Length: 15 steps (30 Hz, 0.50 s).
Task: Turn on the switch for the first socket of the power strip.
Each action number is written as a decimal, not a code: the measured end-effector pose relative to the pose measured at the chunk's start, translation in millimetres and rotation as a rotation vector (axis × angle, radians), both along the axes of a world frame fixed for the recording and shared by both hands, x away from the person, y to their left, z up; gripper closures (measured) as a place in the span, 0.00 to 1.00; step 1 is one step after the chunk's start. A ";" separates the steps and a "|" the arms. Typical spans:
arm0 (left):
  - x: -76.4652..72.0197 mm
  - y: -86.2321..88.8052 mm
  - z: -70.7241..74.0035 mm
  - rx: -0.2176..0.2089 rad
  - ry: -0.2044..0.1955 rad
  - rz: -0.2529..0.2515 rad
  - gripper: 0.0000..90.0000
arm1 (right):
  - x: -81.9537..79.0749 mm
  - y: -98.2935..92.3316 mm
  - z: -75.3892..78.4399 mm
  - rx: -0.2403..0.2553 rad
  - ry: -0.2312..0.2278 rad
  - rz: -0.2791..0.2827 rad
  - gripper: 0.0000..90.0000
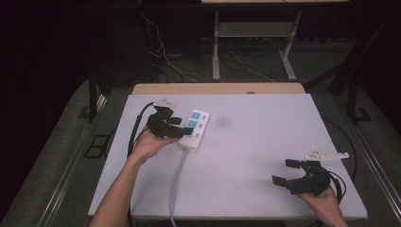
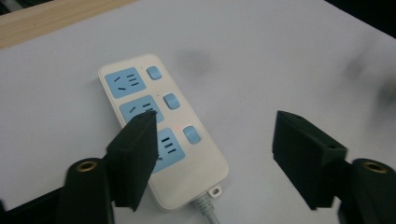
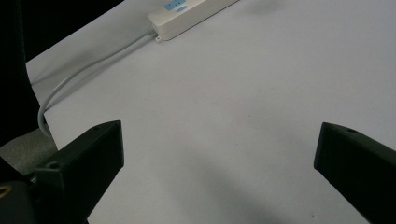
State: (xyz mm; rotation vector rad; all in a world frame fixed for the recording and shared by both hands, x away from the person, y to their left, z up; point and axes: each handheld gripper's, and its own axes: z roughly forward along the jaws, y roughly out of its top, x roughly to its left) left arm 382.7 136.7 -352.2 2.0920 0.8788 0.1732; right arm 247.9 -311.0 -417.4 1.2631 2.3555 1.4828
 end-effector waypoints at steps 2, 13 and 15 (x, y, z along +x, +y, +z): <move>-3.5 1.5 0.2 -0.004 0.003 -0.006 0.23 | 0.0 0.2 0.1 0.000 -0.001 0.001 0.01; -25.2 14.7 -2.4 -0.008 0.013 0.020 0.00 | -0.1 0.6 0.3 0.000 -0.003 0.003 0.01; -30.9 19.7 -4.6 -0.027 0.013 0.026 0.00 | -0.3 0.8 0.3 0.000 -0.002 0.003 0.01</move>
